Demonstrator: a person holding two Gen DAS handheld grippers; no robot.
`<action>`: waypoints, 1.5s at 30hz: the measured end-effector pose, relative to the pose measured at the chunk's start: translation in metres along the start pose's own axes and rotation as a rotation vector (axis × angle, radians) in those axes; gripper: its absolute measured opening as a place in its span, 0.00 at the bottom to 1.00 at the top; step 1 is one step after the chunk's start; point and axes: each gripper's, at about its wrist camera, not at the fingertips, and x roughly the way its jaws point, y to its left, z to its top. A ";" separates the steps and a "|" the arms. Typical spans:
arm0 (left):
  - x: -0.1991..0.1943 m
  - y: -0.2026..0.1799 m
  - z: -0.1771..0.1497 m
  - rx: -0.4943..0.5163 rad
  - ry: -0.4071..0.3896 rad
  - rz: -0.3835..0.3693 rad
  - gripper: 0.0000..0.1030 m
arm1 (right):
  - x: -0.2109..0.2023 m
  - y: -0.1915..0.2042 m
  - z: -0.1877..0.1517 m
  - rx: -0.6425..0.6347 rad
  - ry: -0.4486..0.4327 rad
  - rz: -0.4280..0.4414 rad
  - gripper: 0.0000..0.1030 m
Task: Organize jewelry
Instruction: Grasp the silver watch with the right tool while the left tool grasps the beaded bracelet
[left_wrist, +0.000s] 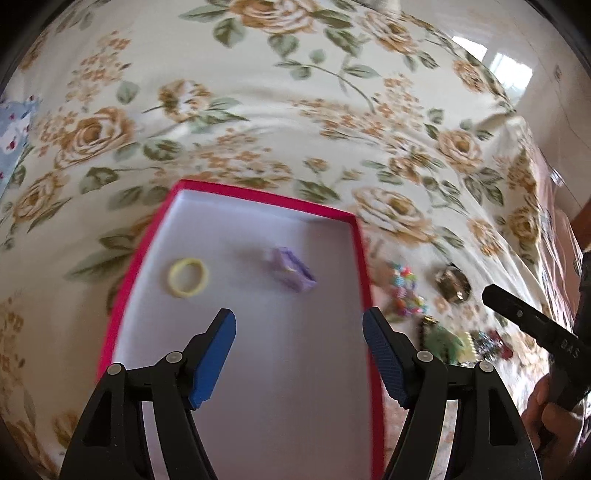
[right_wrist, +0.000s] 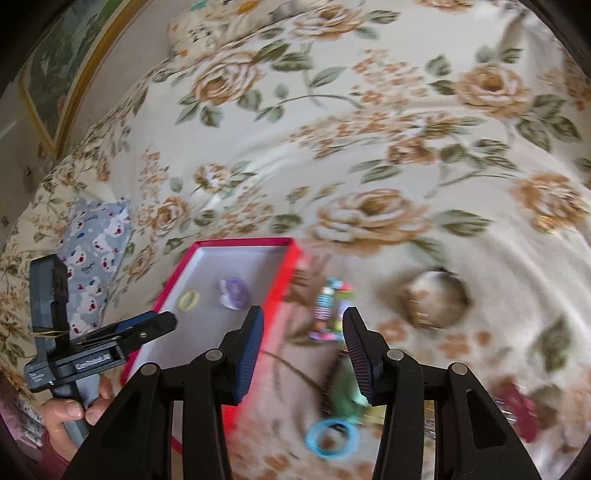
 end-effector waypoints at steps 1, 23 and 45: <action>0.000 -0.005 0.000 0.011 0.003 -0.006 0.69 | -0.004 -0.005 -0.001 0.008 -0.003 -0.005 0.45; 0.057 -0.097 0.023 0.227 0.081 -0.032 0.68 | -0.014 -0.065 0.004 -0.059 0.042 -0.110 0.44; 0.174 -0.138 0.034 0.326 0.237 -0.004 0.17 | 0.045 -0.103 0.005 -0.044 0.146 -0.239 0.07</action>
